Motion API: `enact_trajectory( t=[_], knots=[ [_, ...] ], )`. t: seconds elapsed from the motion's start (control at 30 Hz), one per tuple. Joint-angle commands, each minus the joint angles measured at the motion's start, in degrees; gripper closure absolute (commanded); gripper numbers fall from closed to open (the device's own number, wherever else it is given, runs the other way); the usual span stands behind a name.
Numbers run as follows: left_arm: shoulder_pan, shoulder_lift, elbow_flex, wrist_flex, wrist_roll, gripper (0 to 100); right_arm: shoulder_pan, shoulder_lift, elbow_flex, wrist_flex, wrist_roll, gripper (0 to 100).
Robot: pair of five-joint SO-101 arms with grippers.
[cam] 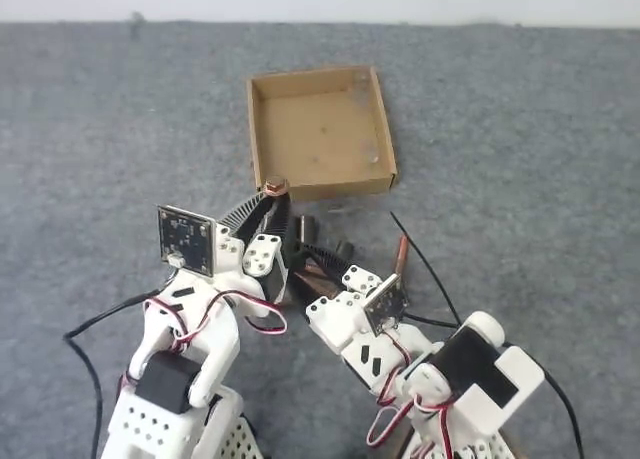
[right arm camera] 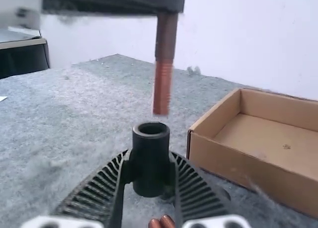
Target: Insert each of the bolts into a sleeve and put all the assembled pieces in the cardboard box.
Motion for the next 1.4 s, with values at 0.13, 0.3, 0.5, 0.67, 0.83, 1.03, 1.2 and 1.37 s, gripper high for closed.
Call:
enact_trajectory(
  t=[0.13, 0.3, 0.5, 0.67, 0.83, 1.03, 1.2, 1.37],
  knots=[
    [-0.35, -14.77, 3.12, 0.70, 0.44, 99, 2.86, -0.31, -3.78, 3.65, 0.53, 99.3],
    [-0.35, -13.36, 3.65, -0.18, 0.44, 99, 2.68, -0.31, -3.78, 3.74, 0.53, 99.3],
    [-0.26, -13.27, 3.65, 0.00, 0.44, 99, 2.68, -0.31, -3.78, 3.65, 0.53, 99.3],
    [2.37, -13.19, 4.79, 0.18, 0.44, 99, 2.77, -0.31, -3.78, 3.47, 0.53, 99.3],
    [3.87, -13.19, 7.16, -2.90, 0.09, 99, 2.77, -0.31, -3.87, 3.38, 0.62, 99.3],
    [3.87, -13.27, 7.87, -3.60, 0.09, 99, 2.77, -0.31, -3.87, 3.38, 0.70, 99.3],
    [3.87, -13.27, 7.96, -3.52, 0.09, 99, 2.86, -0.40, -3.87, 3.38, 0.70, 99.3],
    [3.87, -13.27, 8.04, -3.43, 0.09, 99, 2.86, -0.48, -3.87, 3.38, 0.79, 99.3]
  ],
)
